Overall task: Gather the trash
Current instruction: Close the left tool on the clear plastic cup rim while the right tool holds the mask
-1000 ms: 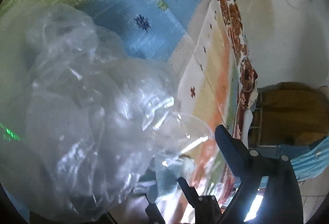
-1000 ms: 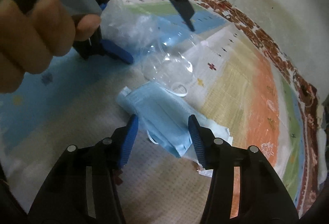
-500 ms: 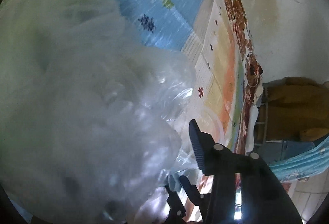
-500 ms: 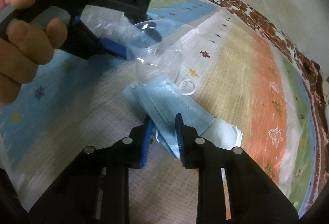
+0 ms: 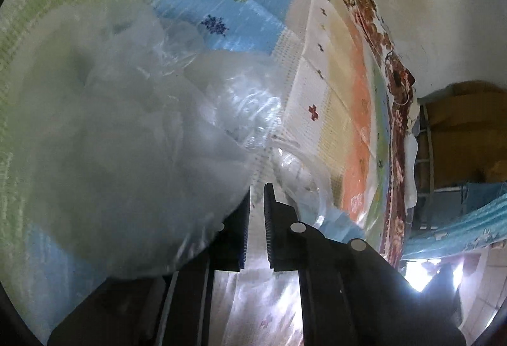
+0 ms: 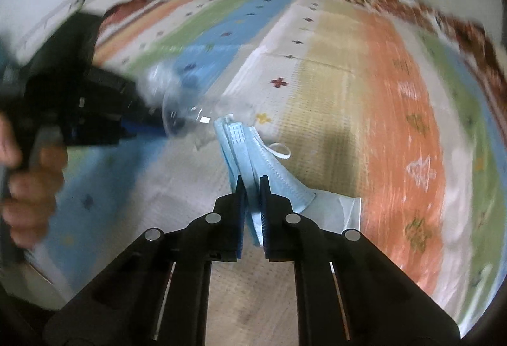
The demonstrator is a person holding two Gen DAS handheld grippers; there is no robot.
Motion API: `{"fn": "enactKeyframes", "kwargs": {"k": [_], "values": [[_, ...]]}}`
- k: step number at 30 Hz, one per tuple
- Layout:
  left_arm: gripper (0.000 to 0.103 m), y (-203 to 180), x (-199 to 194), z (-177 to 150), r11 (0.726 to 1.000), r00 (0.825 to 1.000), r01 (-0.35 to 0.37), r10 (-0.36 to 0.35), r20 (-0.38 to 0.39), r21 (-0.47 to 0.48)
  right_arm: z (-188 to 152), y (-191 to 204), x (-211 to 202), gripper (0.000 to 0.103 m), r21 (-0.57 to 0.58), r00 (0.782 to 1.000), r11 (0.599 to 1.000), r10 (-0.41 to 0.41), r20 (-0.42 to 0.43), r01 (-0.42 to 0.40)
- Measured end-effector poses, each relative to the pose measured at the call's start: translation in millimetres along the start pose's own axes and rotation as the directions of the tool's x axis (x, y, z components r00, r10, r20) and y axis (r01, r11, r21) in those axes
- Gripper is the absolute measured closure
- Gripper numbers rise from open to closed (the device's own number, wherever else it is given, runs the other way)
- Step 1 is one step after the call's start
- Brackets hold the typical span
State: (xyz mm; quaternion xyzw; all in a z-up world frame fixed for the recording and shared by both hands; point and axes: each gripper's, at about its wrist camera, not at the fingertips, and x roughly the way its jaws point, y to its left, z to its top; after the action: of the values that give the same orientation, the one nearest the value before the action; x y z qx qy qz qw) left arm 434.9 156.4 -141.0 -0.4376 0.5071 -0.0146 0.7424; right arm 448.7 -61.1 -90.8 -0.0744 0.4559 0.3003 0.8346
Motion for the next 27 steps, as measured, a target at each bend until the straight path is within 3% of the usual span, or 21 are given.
{"fn": "enactKeyframes", "kwargs": {"k": [7,13,15,17,19,27], "values": [[0.095,-17.0,-7.7,3.1,0.997,0.999,-0.03,0.028,0.038,0.064,7.0,-22.2,-10.0,0.097,0.161,0.996,0.983,0.092,0.016,-0.093],[0.095,-22.8,-29.3,-1.0,0.997,0.992,-0.04,0.033,0.119,0.062,10.9,-22.0,-16.8,0.097,0.178,0.996,0.98,0.086,0.029,-0.09],[0.09,-27.6,-35.1,-6.1,0.994,0.989,-0.05,0.035,0.145,0.1,10.9,-21.3,-17.7,0.097,0.169,0.996,0.981,0.09,0.023,-0.092],[0.077,-30.6,-36.1,-8.1,0.993,0.989,-0.031,0.013,0.151,0.116,11.2,-18.9,-20.4,0.097,0.158,0.997,0.984,0.079,0.023,-0.082],[0.071,-33.4,-32.5,-9.9,0.991,0.989,-0.017,-0.003,0.146,0.133,11.6,-20.5,-20.6,0.097,0.159,0.997,0.984,0.076,0.021,-0.079],[0.065,-45.5,-8.1,-16.8,0.992,0.996,0.0,-0.012,0.089,0.129,2.4,-25.1,-3.8,0.097,0.172,0.997,0.983,0.073,-0.013,-0.07]]}}
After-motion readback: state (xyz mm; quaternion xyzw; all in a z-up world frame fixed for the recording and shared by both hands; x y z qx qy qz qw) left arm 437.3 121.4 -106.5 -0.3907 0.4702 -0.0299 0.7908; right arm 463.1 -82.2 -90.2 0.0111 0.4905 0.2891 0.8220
